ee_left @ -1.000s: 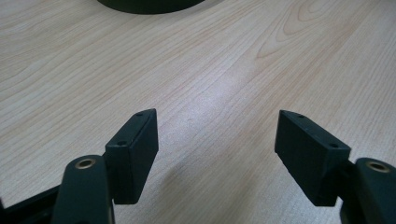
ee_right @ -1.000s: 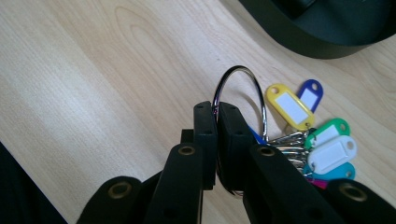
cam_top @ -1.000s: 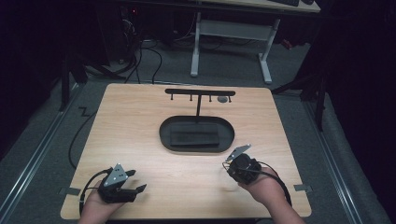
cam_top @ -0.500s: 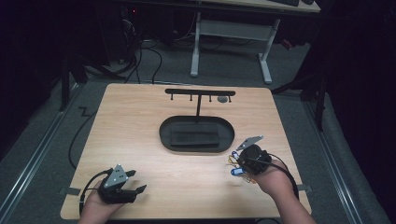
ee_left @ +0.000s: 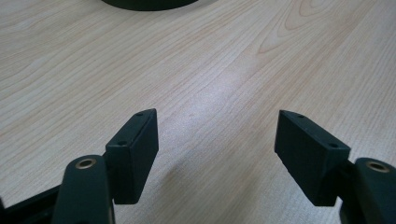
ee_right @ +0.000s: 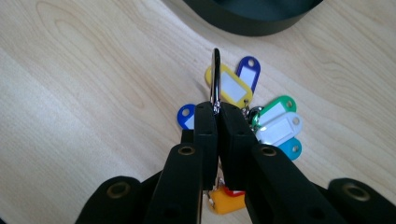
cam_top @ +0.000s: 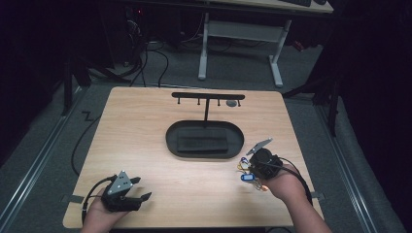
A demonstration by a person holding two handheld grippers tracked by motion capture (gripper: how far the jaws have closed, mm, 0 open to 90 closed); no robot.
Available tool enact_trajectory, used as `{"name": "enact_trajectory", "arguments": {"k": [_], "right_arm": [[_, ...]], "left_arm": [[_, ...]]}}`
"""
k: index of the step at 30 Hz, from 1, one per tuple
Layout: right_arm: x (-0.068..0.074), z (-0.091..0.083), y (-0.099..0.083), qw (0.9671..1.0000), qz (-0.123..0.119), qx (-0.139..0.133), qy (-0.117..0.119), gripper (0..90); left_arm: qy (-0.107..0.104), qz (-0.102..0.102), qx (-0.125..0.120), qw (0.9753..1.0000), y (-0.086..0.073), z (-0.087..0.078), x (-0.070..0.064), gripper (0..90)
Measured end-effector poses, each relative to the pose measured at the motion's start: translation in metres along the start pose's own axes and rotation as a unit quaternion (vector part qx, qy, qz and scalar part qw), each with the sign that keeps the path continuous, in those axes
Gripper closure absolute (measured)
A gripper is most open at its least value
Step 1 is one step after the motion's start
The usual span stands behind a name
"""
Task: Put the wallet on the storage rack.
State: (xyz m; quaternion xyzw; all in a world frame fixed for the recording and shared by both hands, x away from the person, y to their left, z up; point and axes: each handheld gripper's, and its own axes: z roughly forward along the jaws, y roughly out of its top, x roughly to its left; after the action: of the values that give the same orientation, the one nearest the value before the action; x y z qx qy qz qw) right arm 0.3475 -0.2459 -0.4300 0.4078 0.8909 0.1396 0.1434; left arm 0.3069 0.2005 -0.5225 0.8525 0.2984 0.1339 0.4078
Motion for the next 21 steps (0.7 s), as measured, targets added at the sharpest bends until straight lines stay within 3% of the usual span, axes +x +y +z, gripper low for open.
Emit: {"name": "enact_trajectory", "arguments": {"k": [11, 14, 21], "right_arm": [[-0.002, -0.004, 0.008, 0.9977, 0.014, 0.064, 0.014, 86.6], [-0.003, -0.004, 0.013, 0.995, 0.021, 0.093, 0.03, 86.6], [-0.008, -0.002, 0.025, 0.988, 0.031, 0.148, 0.03, 86.8]], "left_arm": [[0.0, 0.0, 0.001, 1.0, 0.0, 0.0, 0.0, 30.9], [0.0, 0.002, 0.003, 1.0, 0.0, 0.001, -0.001, 30.9], [0.0, 0.001, 0.003, 1.0, -0.001, 0.001, 0.0, 30.9]]}}
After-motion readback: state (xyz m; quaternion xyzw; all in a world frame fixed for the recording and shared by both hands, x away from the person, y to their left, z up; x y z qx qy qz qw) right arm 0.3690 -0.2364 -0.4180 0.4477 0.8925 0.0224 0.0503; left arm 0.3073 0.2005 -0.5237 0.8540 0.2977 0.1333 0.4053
